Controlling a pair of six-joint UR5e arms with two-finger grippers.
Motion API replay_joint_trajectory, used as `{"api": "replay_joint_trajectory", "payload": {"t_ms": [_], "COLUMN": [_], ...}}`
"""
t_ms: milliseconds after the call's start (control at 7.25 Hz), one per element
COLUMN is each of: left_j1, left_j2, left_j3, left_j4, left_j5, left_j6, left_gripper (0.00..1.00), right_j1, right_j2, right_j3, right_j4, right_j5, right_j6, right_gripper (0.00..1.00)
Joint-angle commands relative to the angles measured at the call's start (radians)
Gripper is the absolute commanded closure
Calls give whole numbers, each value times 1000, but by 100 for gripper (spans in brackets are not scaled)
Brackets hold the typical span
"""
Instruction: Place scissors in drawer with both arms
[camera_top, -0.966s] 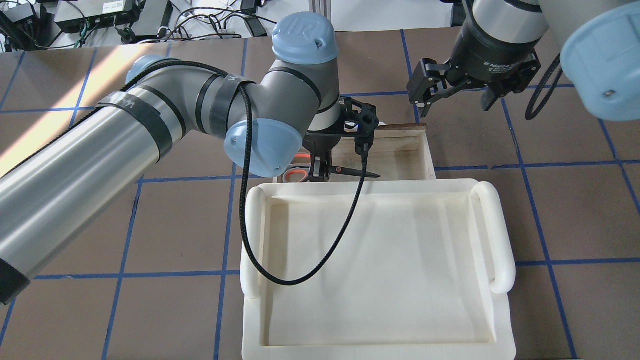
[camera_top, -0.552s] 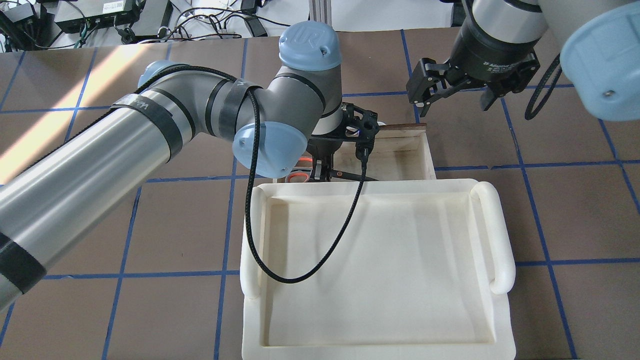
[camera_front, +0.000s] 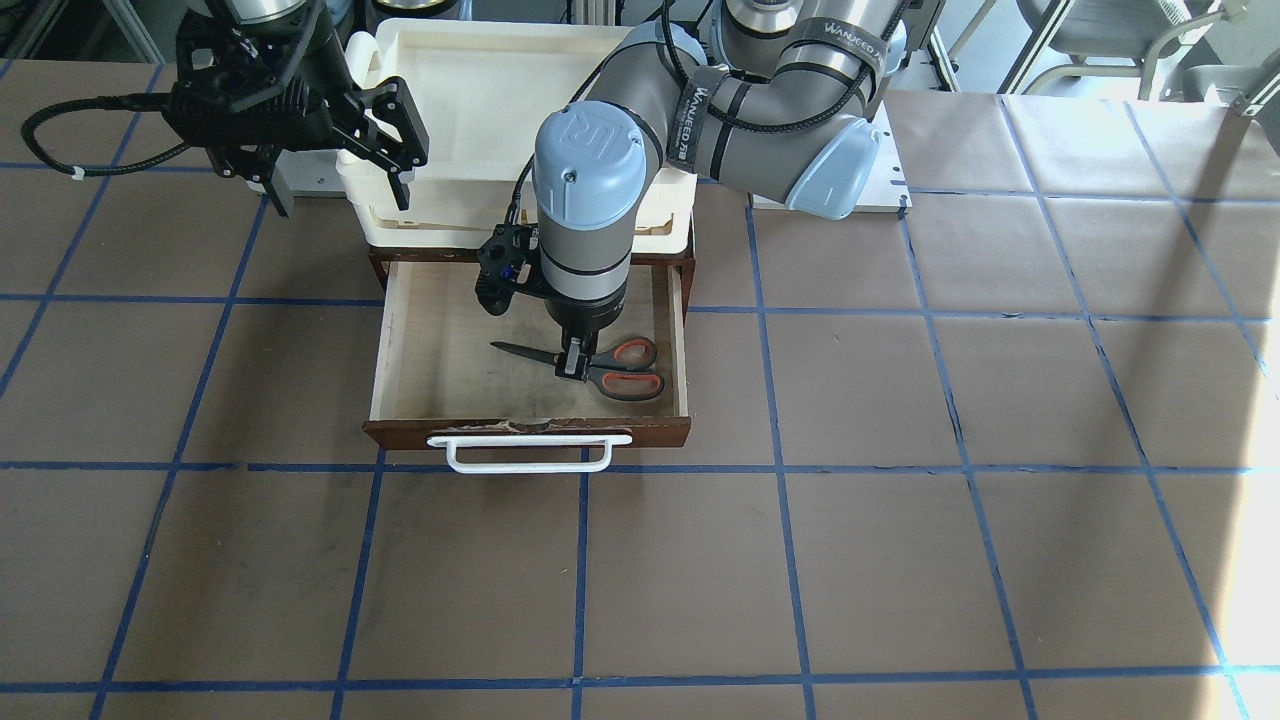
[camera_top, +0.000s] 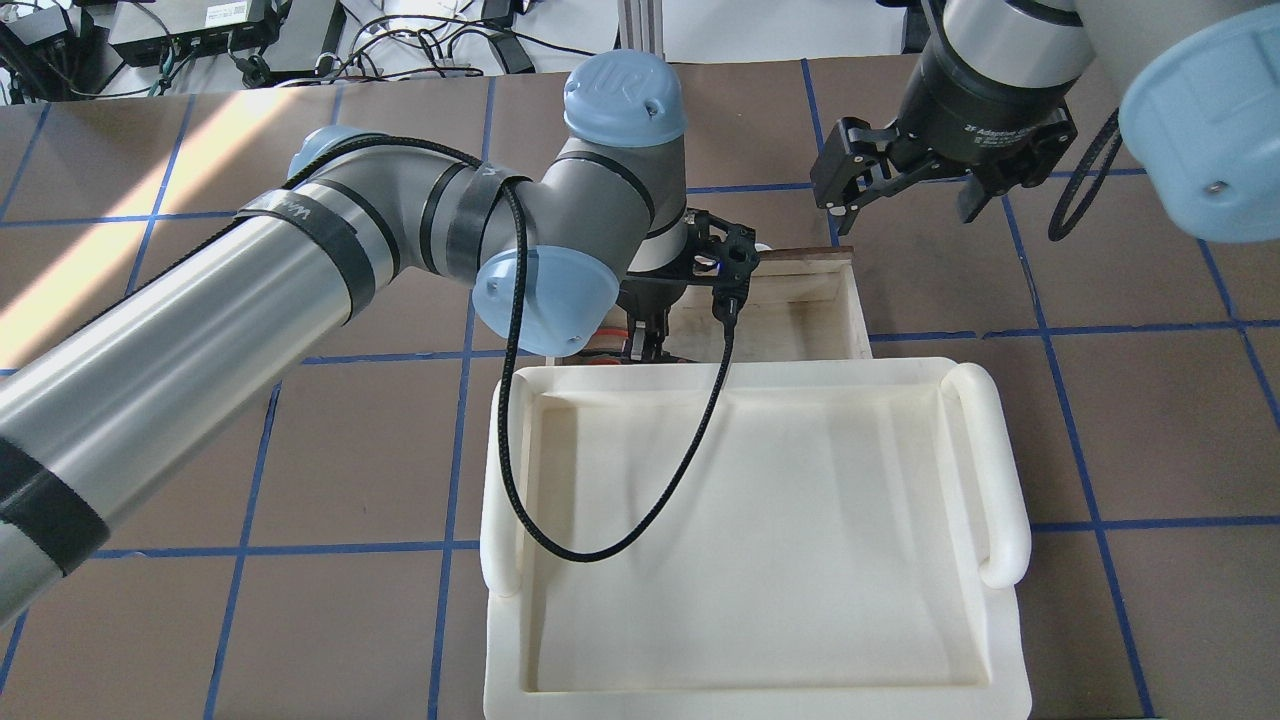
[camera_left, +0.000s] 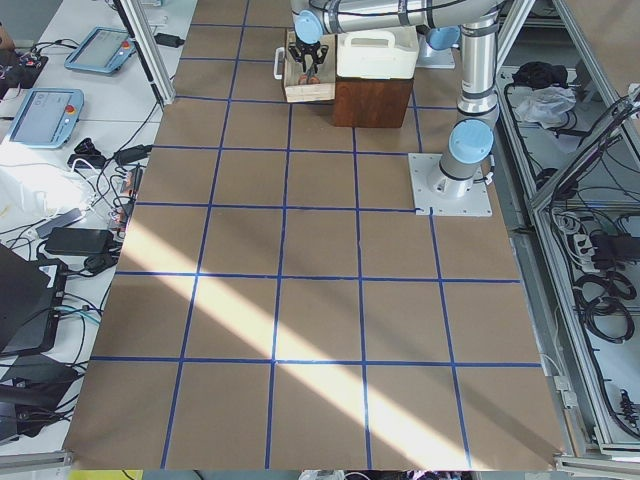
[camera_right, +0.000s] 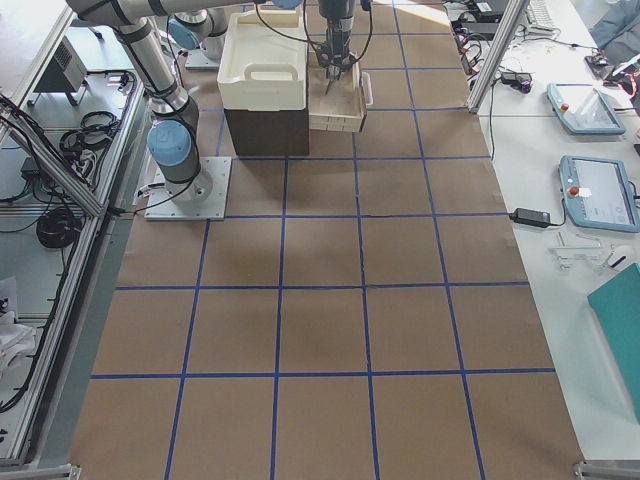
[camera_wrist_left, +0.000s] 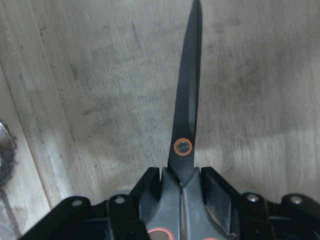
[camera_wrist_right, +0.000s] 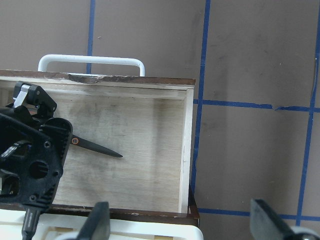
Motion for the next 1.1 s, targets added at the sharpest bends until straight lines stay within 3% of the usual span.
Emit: {"api": "replay_joint_trajectory", "payload": {"t_ms": [0,276,690,966], "left_j1": [0,8,34,113], "left_j2": [23,63,115,156], "left_j3": [3,24,74,104], "left_j4": [1,-7,-53,-63], "left_j5": [0,-1,1,-4], "left_j6": [-10,-80,-424,-551], "left_gripper": [0,0,0,0], "right_j1": [0,0,0,0], "right_j2": [0,0,0,0], "right_j3": [0,2,3,3], "right_j4": [3,4,4,3], "right_j5": [1,1,3,-2], "right_j6": [-1,-1,0,-1], "right_gripper": [0,0,0,0]}}
